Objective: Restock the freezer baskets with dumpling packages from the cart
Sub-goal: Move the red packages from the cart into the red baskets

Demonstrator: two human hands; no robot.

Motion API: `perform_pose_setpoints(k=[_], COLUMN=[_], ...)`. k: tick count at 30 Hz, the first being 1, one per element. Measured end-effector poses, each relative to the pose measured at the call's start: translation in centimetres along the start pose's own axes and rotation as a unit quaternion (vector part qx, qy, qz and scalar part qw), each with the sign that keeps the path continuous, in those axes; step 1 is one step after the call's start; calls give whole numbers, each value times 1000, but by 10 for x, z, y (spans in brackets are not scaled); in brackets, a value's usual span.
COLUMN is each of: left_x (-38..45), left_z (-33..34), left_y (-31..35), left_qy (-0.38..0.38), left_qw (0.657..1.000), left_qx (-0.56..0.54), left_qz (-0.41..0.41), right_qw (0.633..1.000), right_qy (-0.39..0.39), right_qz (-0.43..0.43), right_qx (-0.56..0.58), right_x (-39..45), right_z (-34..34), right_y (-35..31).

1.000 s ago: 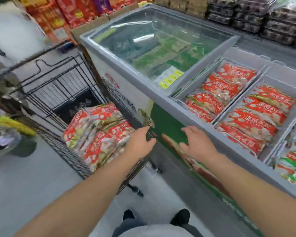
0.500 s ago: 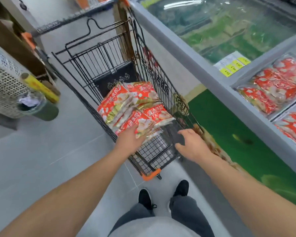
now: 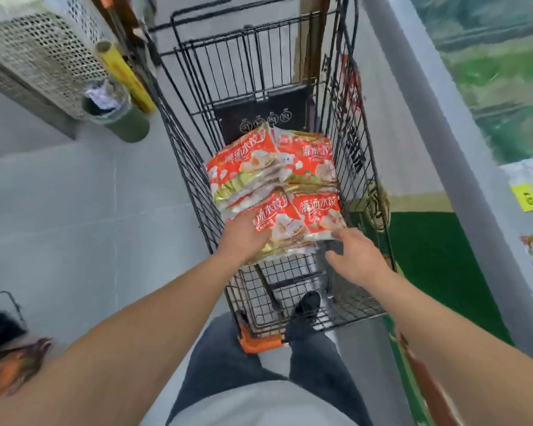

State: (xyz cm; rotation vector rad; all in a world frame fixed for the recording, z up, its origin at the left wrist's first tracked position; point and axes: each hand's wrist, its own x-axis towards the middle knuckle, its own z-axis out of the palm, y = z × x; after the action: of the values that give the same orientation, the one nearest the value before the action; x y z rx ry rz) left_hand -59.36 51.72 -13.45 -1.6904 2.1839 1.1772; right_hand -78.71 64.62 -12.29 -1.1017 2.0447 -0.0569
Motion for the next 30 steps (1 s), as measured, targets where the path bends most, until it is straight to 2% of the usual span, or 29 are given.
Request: perform_pose_setpoints(k=[9, 18, 21, 23, 26, 30], left_x=[63, 132, 142, 145, 142, 137], left_z=[35, 73, 89, 101, 104, 105], left_y=[-26, -63, -69, -72, -72, -71], left_qy=[-1, 39, 54, 36, 25, 64], left_qw=[992, 977, 976, 977, 981, 971], left_qx=[-94, -146, -134, -121, -116, -156], left_qz=[-82, -150, -165, -169, -152, -172], right_qw=[995, 991, 980, 964, 953, 936], right_qy=[-100, -104, -61, -12, 22, 94], right_qz=[-9, 69, 118, 160, 178, 214], right_qx=[-16, 51, 150, 210, 244, 262], right_x=[96, 198, 224, 234, 232, 210], right_z=[19, 70, 83, 91, 93, 82], right_y=[-14, -22, -21, -18, -9, 17])
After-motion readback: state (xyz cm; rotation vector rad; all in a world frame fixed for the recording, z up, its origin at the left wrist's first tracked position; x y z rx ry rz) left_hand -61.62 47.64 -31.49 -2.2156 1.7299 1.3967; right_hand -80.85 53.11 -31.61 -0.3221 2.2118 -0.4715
